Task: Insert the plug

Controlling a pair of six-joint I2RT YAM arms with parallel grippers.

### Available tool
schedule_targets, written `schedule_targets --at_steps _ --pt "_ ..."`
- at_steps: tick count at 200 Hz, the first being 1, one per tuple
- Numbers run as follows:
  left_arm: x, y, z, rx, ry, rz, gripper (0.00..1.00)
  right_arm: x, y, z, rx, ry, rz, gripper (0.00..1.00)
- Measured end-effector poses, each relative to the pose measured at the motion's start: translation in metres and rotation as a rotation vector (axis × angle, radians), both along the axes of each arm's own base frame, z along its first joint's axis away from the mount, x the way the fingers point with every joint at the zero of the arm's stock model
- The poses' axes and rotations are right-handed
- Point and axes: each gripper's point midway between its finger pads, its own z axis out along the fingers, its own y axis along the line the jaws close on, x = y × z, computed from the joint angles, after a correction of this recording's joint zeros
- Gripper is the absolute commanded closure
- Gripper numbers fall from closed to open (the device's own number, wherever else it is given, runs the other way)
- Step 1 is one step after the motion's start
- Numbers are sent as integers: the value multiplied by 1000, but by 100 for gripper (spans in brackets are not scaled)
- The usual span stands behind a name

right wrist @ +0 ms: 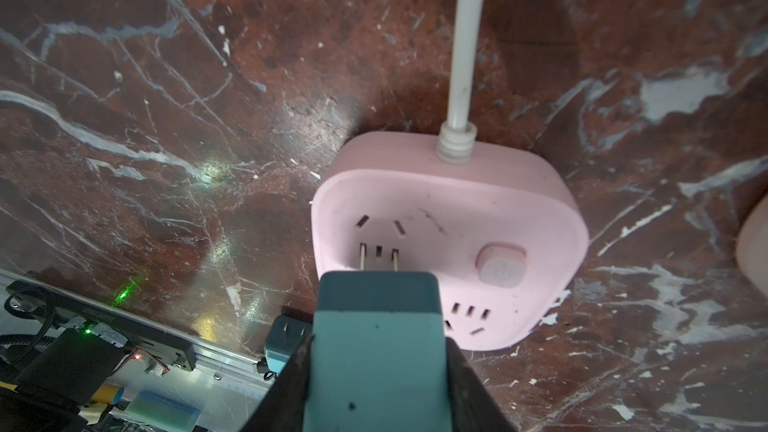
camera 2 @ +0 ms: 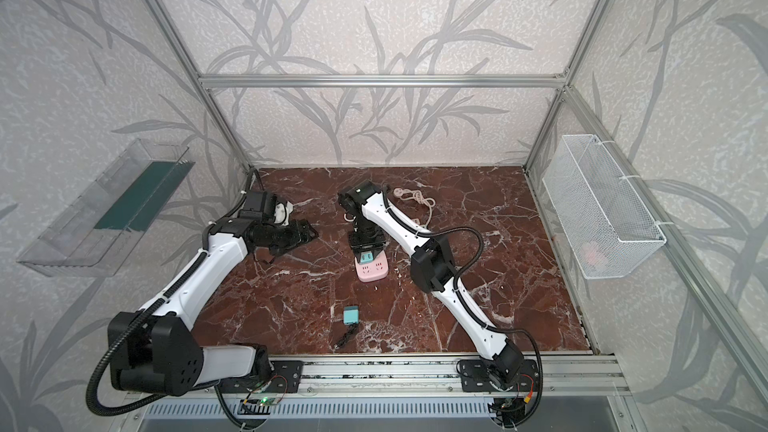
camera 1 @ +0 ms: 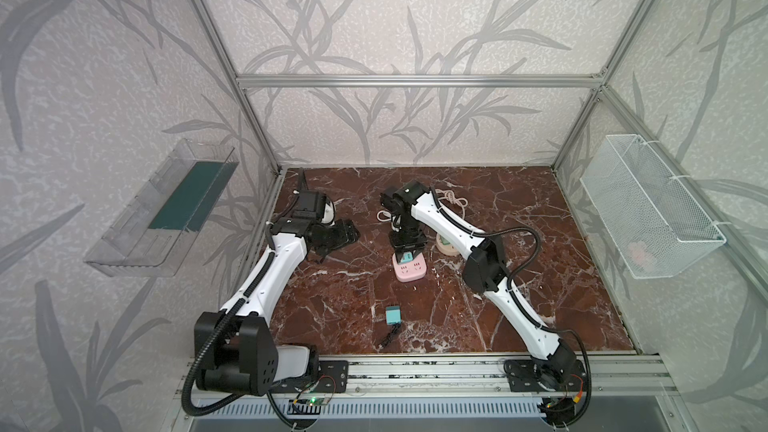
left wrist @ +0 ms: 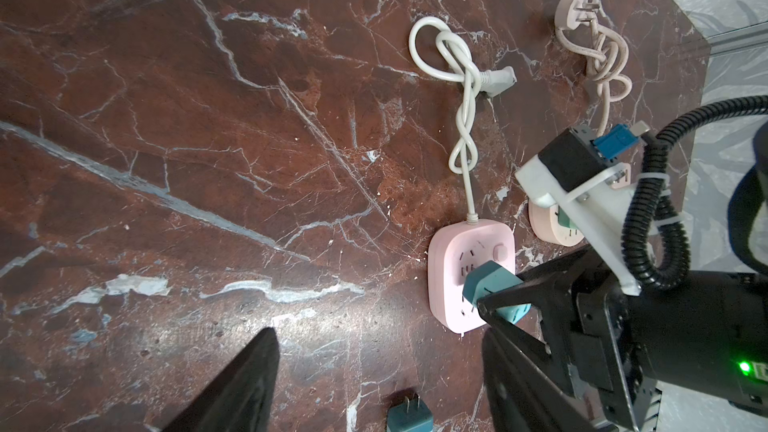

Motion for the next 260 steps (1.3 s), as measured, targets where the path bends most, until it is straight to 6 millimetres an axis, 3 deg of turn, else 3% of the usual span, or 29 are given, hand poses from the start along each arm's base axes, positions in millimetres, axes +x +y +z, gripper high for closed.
schedule_targets --at_steps 39,85,116,191,237,260 --pt "0 0 0 0 0 0 24 1 0 0 0 -8 2 75" --pt "0 0 0 0 0 0 24 2 1 1 3 -12 5 71" --pt "0 -1 0 -4 0 -2 24 2 1 2 7 -14 10 58" --pt "0 -2 1 -10 -1 -5 25 2 2 0 8 -13 22 45" --pt "0 -2 1 -13 0 -7 25 1 2 0 9 -15 31 30" --pt "0 -3 1 -19 -1 -10 24 2 1 0 4 -21 35 27"
